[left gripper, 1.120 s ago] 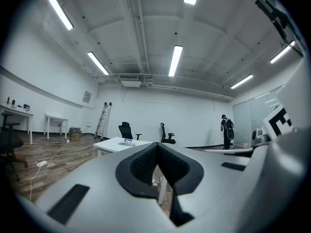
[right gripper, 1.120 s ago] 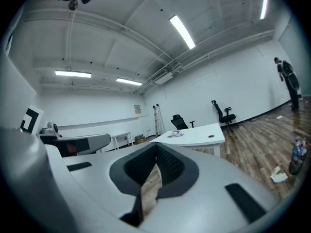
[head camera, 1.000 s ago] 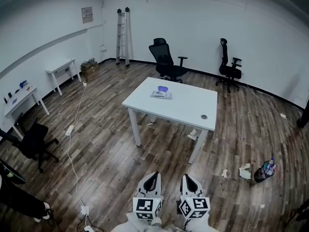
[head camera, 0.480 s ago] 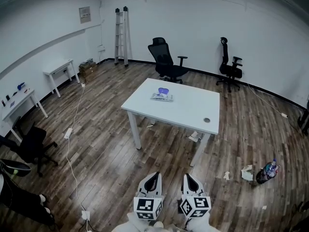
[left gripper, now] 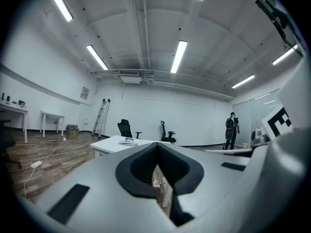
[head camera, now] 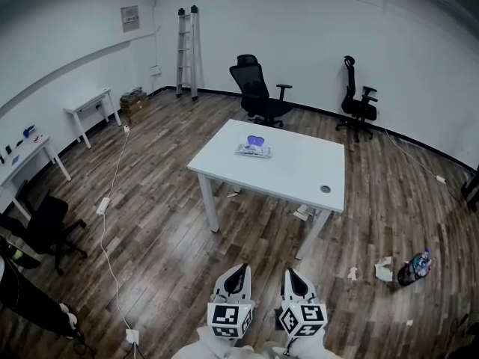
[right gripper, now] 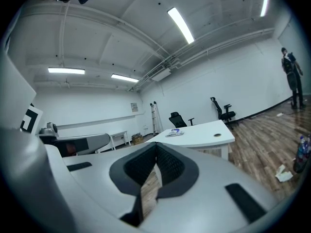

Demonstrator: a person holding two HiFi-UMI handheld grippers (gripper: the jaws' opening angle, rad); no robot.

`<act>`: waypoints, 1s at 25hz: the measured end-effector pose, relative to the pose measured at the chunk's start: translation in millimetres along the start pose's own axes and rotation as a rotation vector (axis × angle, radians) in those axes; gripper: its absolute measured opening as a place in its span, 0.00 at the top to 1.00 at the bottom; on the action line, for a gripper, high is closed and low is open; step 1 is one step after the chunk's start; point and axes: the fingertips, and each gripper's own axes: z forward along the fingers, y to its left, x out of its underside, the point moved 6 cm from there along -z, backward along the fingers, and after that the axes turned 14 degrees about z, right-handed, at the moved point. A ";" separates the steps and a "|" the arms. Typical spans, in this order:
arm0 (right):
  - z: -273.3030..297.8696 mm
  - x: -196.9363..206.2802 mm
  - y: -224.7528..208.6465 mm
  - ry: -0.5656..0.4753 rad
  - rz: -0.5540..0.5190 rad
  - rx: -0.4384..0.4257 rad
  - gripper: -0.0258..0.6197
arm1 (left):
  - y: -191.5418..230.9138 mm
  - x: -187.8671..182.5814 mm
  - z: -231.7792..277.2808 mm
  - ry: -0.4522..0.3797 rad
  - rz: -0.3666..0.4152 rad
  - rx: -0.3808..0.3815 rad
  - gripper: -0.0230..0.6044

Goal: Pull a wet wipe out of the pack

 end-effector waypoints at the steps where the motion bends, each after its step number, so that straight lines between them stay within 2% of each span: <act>1: 1.5 -1.0 -1.1 0.002 0.000 0.003 0.95 | 0.4 -0.5 1.9 0.000 -0.001 0.001 0.96; 25: 23.5 -3.8 -16.4 0.009 0.011 0.008 0.95 | -0.7 11.7 26.6 0.023 0.004 0.001 0.97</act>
